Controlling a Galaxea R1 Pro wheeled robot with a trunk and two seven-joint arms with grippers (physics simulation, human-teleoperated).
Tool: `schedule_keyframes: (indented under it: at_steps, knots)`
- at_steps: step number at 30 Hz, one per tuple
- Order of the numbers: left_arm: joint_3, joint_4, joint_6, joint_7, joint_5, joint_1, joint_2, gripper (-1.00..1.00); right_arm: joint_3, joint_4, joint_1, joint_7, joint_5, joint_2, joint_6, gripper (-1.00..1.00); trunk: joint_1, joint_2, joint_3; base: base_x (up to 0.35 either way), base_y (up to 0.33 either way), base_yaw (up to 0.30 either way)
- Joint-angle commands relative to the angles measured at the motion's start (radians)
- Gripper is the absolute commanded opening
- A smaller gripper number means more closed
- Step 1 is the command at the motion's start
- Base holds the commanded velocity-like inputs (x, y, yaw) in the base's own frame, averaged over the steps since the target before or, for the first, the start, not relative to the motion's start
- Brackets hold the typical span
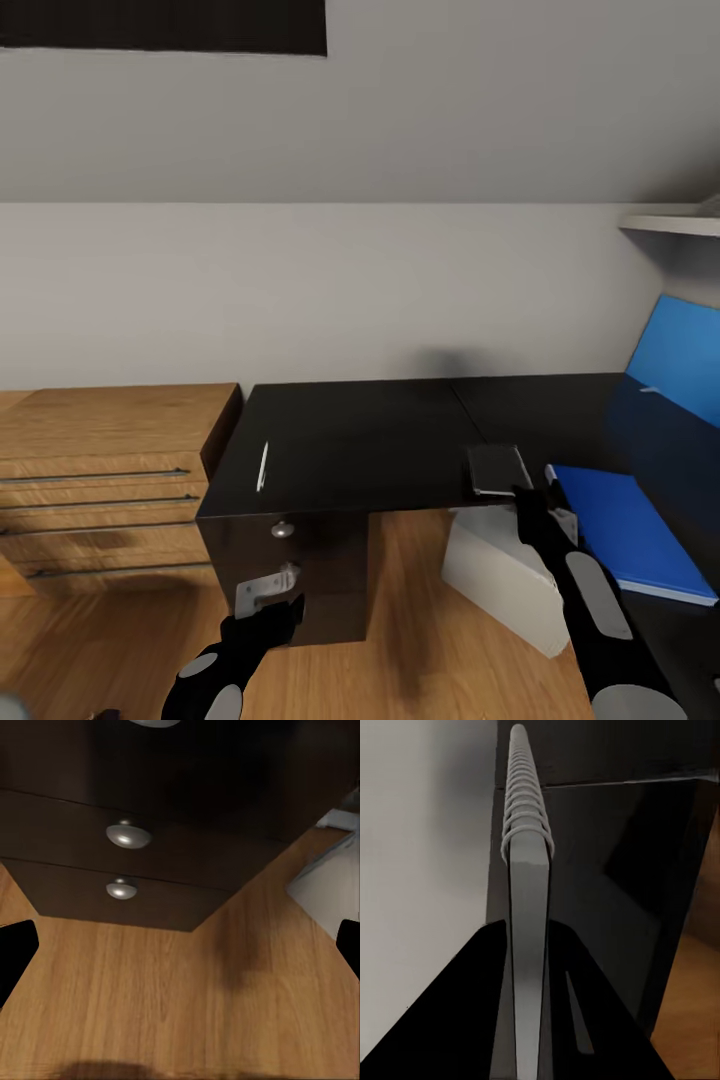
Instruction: In the bedroom, organize the workspace by keeping the computer under the desk, ensuring the monitor is on the desk, placing the keyboard on the desk next to the monitor, placing the mouse on the desk next to the keyboard, moving the folder from the swivel chair onto the desk next to the mouse, stacking the notebook on top of the folder with the pen on top of the notebook, and positioning the swivel chair next to the desk.
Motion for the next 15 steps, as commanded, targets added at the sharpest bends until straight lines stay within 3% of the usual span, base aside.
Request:
schedule_keyframes:
  at_steps: [1,7,11,15]
  knots:
    - [-0.002,-0.001,0.001,0.01,0.01,-0.001,0.001,1.0,-0.002,-0.015,0.007,-0.004,-0.01,0.0,0.005,-1.0,-0.004,0.007,0.002,-0.281,-0.114,0.0]
    - [-0.001,-0.001,0.001,0.011,0.01,-0.001,0.001,1.0,-0.033,-0.143,0.055,-0.037,-0.011,-0.004,0.002,-1.0,-0.027,0.049,0.021,-0.293,-0.164,0.0]
    - [-0.001,-0.001,0.001,0.022,0.011,-0.001,0.001,1.0,-0.065,-0.173,0.068,-0.049,-0.013,-0.008,0.003,-1.0,-0.043,0.077,0.034,-0.295,-0.184,0.0]
    - [0.003,-0.001,0.001,0.025,0.015,-0.001,0.001,1.0,-0.083,-0.204,0.074,-0.052,-0.012,-0.009,0.002,-1.0,-0.043,0.077,0.034,-0.181,-0.118,0.0]
